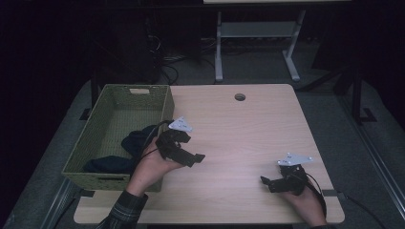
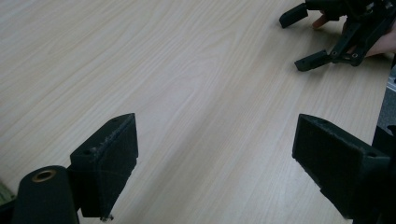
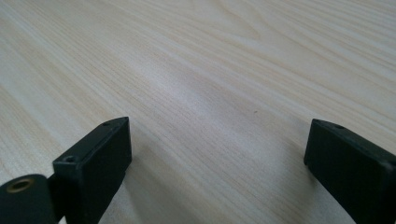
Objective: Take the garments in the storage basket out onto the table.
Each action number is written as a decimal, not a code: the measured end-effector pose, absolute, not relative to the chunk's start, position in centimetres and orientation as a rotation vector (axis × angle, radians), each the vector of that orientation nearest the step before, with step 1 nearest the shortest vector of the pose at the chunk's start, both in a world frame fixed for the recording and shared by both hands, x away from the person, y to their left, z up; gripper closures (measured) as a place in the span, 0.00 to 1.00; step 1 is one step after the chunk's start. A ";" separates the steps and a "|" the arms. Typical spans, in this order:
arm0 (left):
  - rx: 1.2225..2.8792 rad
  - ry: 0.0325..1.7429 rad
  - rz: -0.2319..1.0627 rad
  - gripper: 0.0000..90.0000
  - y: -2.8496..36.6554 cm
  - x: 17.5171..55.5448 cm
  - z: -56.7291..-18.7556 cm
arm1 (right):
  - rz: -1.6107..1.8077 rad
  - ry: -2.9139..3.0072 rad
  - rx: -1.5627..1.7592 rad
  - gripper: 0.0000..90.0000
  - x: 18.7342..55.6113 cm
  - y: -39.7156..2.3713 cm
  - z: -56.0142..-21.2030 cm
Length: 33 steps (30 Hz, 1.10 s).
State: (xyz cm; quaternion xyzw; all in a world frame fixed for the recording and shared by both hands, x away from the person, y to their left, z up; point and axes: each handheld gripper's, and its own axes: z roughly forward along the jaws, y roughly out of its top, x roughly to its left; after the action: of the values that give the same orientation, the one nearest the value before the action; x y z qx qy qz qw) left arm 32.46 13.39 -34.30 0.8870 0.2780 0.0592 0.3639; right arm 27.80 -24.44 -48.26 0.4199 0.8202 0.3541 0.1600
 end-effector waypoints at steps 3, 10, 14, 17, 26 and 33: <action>2.284 0.721 0.148 0.16 13.8 32.5 -34.2 | 1.011 2.345 1.198 0.08 27.8 -24.5 -48.3; 2.284 0.742 0.156 0.16 15.0 32.8 -33.8 | 1.010 2.344 1.198 0.08 27.8 -24.4 -48.3; 2.288 0.761 0.161 0.16 15.6 33.0 -33.8 | 1.010 2.344 1.197 0.08 27.8 -24.5 -48.3; 2.299 0.764 0.169 0.16 16.2 33.0 -33.7 | 1.010 2.345 1.198 0.08 27.8 -24.5 -48.3; 2.257 0.788 0.168 0.16 18.1 33.4 -31.9 | 1.010 2.344 1.198 0.08 27.8 -24.4 -48.3; 2.283 0.775 0.164 0.16 19.1 33.6 -31.6 | 1.010 2.344 1.199 0.08 27.8 -24.4 -48.3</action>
State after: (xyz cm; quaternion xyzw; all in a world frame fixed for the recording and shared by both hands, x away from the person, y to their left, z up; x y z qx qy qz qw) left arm 33.58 19.13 -31.56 0.8833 0.2999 0.0636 0.3547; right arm 27.80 -24.44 -48.25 0.4196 0.8205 0.3536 0.1601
